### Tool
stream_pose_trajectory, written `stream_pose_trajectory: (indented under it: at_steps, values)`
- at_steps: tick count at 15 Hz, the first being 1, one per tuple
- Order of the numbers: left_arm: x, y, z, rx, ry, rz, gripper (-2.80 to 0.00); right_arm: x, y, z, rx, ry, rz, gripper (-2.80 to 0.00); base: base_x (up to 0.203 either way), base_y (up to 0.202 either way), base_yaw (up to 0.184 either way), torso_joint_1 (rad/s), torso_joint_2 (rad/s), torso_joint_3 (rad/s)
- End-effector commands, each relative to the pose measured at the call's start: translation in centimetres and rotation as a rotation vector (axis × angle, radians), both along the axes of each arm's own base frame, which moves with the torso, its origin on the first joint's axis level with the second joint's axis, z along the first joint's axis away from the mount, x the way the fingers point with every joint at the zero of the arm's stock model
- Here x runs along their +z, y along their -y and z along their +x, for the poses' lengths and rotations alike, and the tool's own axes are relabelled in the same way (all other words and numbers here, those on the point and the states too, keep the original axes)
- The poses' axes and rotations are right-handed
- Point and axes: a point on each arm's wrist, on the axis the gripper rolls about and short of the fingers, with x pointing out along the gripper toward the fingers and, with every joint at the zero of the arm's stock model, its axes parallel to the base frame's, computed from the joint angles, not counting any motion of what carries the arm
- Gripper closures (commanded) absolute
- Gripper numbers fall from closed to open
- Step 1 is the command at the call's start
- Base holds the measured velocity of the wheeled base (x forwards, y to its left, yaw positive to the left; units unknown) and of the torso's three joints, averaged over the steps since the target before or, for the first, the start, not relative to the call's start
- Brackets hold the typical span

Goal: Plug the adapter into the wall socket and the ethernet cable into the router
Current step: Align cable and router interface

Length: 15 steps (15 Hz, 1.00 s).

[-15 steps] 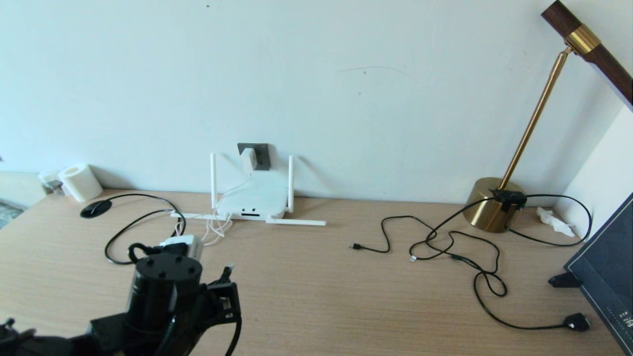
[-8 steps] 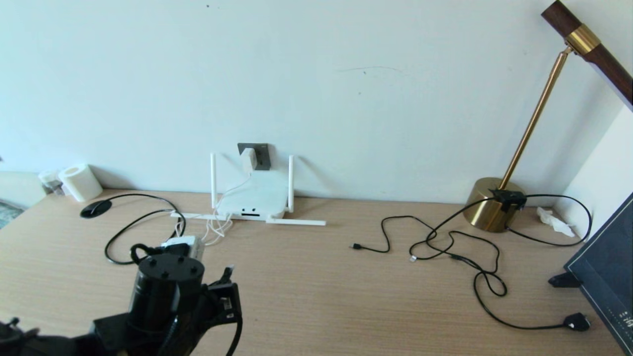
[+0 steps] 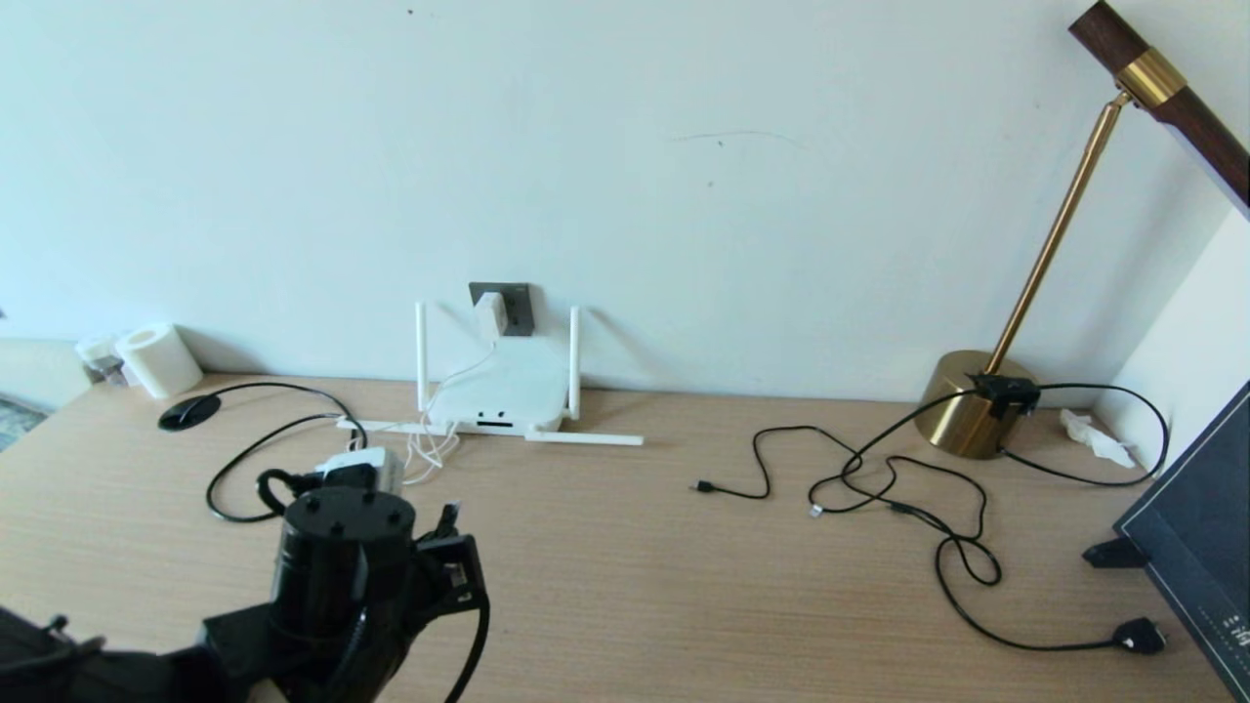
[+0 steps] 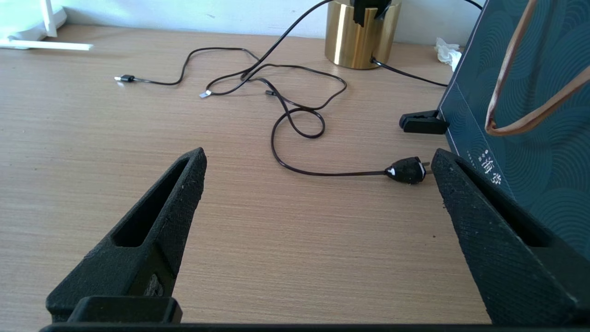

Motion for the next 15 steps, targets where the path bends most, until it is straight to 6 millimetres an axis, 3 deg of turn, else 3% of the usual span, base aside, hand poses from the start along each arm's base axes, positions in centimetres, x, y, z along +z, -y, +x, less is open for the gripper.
stream_pose_trajectory:
  at_steps: [1, 9, 13, 15]
  values:
    - [-0.6, 0.7, 0.2, -0.012, 0.010, -0.007, 0.00, 0.0, 0.0, 0.0, 0.001, 0.000, 0.000, -2.80, 0.000, 0.000, 0.000, 0.000, 0.00, 0.000]
    - [-1.1, 1.6, 0.2, -0.045, 0.032, 0.002, 0.00, 0.0, 0.0, 0.0, 0.001, 0.000, 0.000, -2.80, 0.000, 0.000, 0.000, 0.000, 0.00, 0.000]
    - [0.0, 2.1, 1.7, -0.097, 0.052, -0.004, 0.00, 0.0, 0.0, 0.0, 0.001, 0.000, 0.000, -2.80, 0.000, 0.000, 0.000, 0.000, 0.00, 0.000]
    - [0.6, 1.1, 2.8, -0.140, 0.040, -0.046, 0.00, 0.0, 0.0, 0.0, 0.001, 0.000, 0.000, -2.80, 0.000, 0.000, 0.000, 0.000, 0.00, 0.000]
